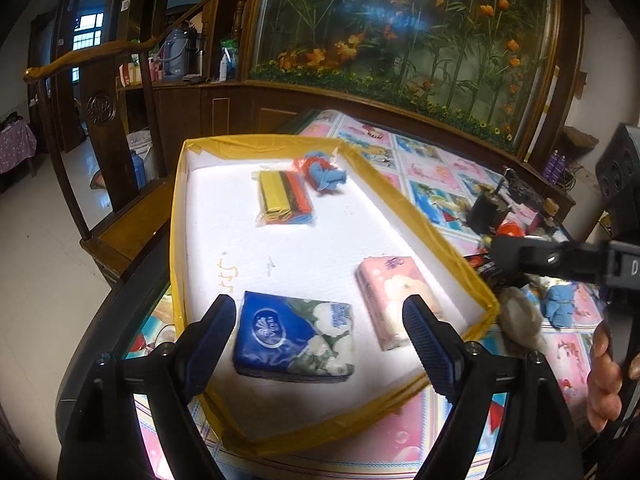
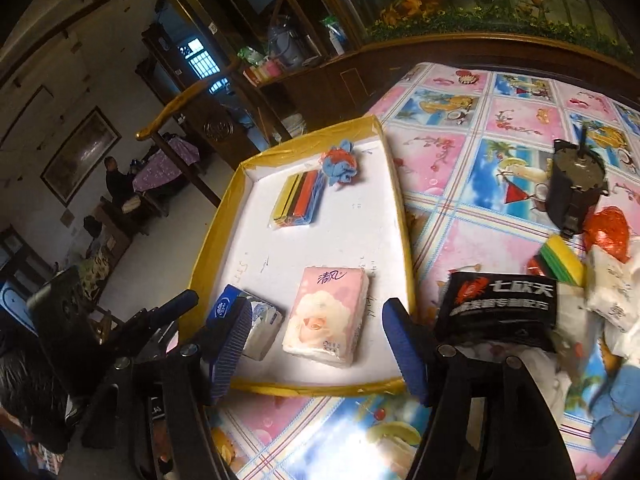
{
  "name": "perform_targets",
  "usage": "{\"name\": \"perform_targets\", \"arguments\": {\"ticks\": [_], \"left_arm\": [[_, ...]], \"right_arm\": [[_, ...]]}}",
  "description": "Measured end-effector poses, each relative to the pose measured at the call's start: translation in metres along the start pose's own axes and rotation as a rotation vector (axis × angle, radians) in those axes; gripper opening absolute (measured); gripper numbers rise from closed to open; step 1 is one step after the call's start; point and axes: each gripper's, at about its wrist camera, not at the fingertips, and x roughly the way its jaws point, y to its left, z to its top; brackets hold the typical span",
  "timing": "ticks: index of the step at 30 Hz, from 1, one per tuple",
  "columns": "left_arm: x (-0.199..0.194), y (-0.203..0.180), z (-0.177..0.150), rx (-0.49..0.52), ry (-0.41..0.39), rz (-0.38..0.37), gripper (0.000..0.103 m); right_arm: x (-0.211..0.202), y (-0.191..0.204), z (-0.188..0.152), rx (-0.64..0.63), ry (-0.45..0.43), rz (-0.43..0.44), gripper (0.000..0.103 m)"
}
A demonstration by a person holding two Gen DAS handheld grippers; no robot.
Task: Organize soft objects
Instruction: 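Grasp the white cloth from the pile with the left tool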
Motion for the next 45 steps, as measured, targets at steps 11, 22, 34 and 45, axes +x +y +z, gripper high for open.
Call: {"name": "perform_targets", "arguments": {"ticks": [11, 22, 34, 45], "left_arm": [[-0.011, -0.085, -0.008, 0.113, 0.04, -0.228, 0.085], [0.028, -0.183, -0.031, 0.282, 0.166, -0.277, 0.085], [0.074, -0.213, -0.032, 0.334, 0.228, -0.192, 0.085], [0.1, -0.227, -0.034, 0.361, 0.258, -0.161, 0.031]], "right_arm": [[-0.119, -0.098, -0.041, 0.168, -0.183, -0.117, 0.075], [-0.148, -0.172, -0.077, 0.299, -0.232, -0.159, 0.076], [-0.152, -0.188, -0.086, 0.324, -0.271, -0.118, 0.076], [-0.149, -0.194, -0.087, 0.346, -0.262, -0.117, 0.08]]}}
